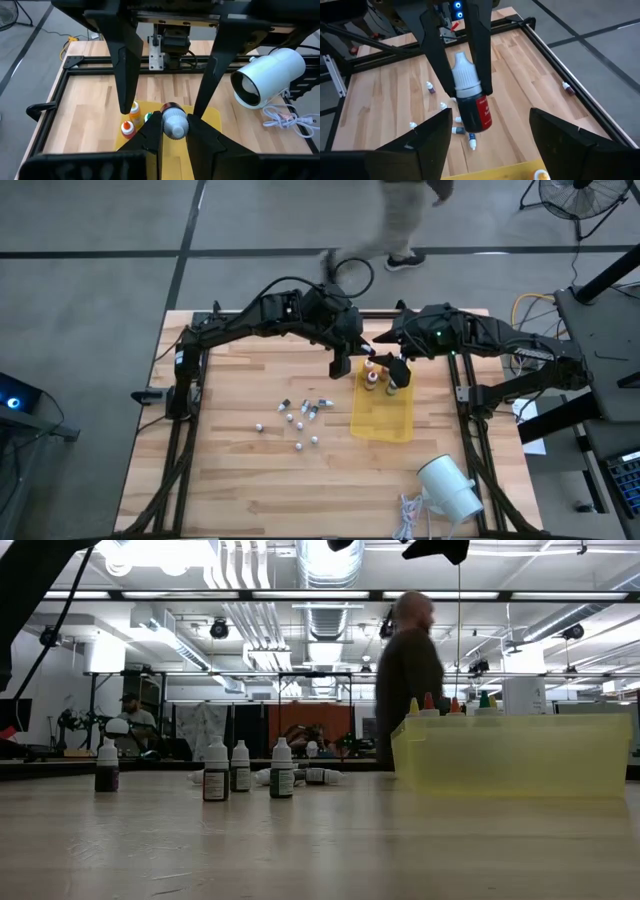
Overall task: Pick & Place food coloring
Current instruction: Put the top small red food coloring bottle into the yellow bin
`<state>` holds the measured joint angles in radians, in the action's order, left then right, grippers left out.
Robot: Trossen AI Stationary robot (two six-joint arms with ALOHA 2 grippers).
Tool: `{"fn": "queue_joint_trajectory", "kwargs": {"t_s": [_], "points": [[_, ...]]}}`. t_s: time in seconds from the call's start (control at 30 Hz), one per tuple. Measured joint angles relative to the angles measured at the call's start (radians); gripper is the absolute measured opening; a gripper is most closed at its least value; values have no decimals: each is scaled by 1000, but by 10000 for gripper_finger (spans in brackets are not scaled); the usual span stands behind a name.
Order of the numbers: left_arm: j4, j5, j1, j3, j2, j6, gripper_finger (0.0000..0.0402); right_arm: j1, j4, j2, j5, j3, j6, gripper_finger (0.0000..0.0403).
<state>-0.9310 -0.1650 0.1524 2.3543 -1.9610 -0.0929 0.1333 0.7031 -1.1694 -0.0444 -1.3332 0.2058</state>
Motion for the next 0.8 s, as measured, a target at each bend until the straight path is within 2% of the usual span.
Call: {"fn": "queue_joint_trajectory", "kwargs": {"t_s": [0.3,0.6,0.8], "points": [[1,0,0,0,0,0,40,0,1,0,24,-1,-1,226],[4,0,0,0,0,0,40,0,11,0,26,1,0,223],[-45,0,0,-1,0,0,40,0,186,0,23,2,0,224]]}}
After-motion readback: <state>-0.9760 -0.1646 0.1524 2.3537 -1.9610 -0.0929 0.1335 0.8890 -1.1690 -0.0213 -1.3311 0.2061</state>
